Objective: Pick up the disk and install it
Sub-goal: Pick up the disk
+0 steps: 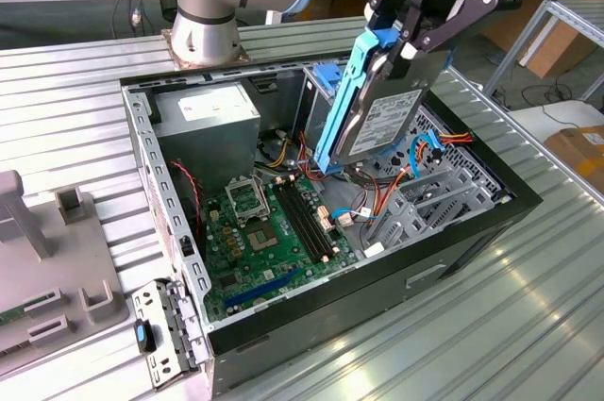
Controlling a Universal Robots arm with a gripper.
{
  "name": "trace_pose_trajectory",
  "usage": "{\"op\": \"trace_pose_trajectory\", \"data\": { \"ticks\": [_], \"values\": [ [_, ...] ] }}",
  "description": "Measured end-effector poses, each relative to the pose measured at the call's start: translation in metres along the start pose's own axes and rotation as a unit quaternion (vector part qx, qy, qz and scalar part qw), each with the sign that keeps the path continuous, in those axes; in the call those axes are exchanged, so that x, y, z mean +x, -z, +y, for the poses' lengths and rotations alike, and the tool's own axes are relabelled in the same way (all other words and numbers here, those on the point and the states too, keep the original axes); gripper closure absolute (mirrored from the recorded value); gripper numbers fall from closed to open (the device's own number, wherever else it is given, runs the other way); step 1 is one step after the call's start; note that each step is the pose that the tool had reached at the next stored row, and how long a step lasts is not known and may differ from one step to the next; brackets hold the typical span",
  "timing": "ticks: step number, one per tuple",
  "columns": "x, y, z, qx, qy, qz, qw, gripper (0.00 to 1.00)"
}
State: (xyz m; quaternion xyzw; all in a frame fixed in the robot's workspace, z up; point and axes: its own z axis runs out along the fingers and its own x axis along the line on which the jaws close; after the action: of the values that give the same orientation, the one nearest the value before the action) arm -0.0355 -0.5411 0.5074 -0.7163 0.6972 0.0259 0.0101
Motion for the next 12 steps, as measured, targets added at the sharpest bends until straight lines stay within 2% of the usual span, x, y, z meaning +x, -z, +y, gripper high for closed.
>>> {"op": "trace_pose_trajectory", "data": {
  "ticks": [6,12],
  "values": [
    [-0.0002,0.0002,-0.0109,0.0000,0.000,0.0000,1.0000,0.64],
    [-0.0002,0.0002,-0.0114,0.0000,0.000,0.0000,1.0000,0.64]
  ]
}}
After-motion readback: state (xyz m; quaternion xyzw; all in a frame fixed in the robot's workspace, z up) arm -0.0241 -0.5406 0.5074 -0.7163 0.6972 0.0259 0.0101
